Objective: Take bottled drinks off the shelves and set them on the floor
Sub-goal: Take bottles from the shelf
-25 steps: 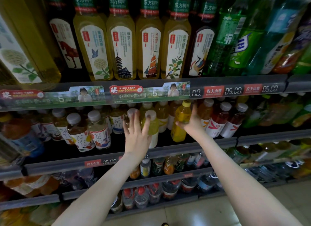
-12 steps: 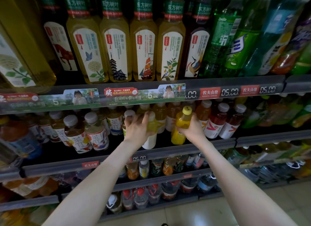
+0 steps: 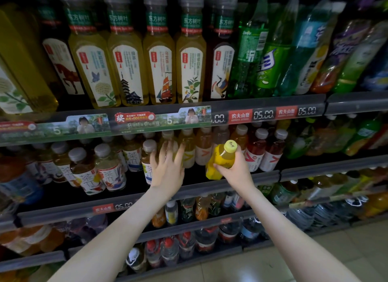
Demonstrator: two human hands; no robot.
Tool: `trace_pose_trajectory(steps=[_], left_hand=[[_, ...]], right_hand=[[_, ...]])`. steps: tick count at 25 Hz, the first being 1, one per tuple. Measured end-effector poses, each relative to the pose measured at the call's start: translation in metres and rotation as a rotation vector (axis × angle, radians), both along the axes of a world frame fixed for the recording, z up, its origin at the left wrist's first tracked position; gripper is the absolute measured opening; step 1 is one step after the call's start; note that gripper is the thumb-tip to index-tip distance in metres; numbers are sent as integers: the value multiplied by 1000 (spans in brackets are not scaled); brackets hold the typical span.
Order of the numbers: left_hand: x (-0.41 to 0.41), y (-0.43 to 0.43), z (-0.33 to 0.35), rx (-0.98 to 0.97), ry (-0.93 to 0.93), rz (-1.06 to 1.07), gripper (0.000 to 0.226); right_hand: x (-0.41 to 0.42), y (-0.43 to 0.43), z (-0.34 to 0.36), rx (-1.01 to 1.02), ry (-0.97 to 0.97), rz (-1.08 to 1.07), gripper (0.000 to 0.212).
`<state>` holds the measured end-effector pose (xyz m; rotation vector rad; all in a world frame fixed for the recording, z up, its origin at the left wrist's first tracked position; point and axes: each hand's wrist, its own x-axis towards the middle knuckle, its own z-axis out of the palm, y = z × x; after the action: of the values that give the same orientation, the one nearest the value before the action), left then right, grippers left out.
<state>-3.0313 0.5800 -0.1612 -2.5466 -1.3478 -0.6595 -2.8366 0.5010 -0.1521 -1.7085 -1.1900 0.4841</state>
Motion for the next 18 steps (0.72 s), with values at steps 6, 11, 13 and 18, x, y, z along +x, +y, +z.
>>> trace_pose_trajectory(steps=[6,11,13,18], left_hand=[[61,-50,30,-252,-70,-201,79],[131,-89,41,-604,-348,-268,78],[157,-110,43,-648,-432,-269,71],[223,-140,41,-692,-442,-297,73]], right_hand=[[33,-33,35,62,-59,119,66],[77,-78,62,30,-47,247,67],[103,-94,64,-2,-47,280,67],[169,-129,49,24,24,138,66]])
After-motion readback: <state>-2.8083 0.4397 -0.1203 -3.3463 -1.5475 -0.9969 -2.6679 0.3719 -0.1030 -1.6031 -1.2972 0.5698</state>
